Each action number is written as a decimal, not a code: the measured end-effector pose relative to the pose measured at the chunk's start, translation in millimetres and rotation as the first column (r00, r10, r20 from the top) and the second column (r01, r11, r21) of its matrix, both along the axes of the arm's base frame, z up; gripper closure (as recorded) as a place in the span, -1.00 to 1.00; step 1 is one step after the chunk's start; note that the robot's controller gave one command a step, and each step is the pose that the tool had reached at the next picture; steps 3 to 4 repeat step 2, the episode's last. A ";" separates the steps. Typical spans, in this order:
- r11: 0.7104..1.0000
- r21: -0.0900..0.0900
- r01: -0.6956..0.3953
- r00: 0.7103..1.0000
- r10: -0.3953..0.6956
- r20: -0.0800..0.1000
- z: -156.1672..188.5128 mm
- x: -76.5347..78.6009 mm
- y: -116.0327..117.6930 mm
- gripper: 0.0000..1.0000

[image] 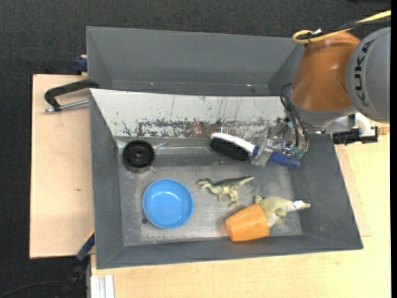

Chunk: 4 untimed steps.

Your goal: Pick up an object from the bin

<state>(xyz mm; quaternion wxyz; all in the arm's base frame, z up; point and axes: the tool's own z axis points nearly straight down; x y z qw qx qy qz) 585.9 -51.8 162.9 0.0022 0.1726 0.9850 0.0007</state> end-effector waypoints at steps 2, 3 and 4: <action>1.000 0.000 -0.003 1.000 0.003 0.000 30.4 2.5 1.0 1.00; 1.000 0.000 -0.003 1.000 0.003 0.000 30.4 2.5 1.0 1.00; 1.000 0.000 -0.003 1.000 0.003 0.000 30.4 2.5 1.0 1.00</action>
Offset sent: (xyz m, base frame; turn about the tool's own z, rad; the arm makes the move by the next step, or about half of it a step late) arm 0.0002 -0.0003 0.0239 0.0000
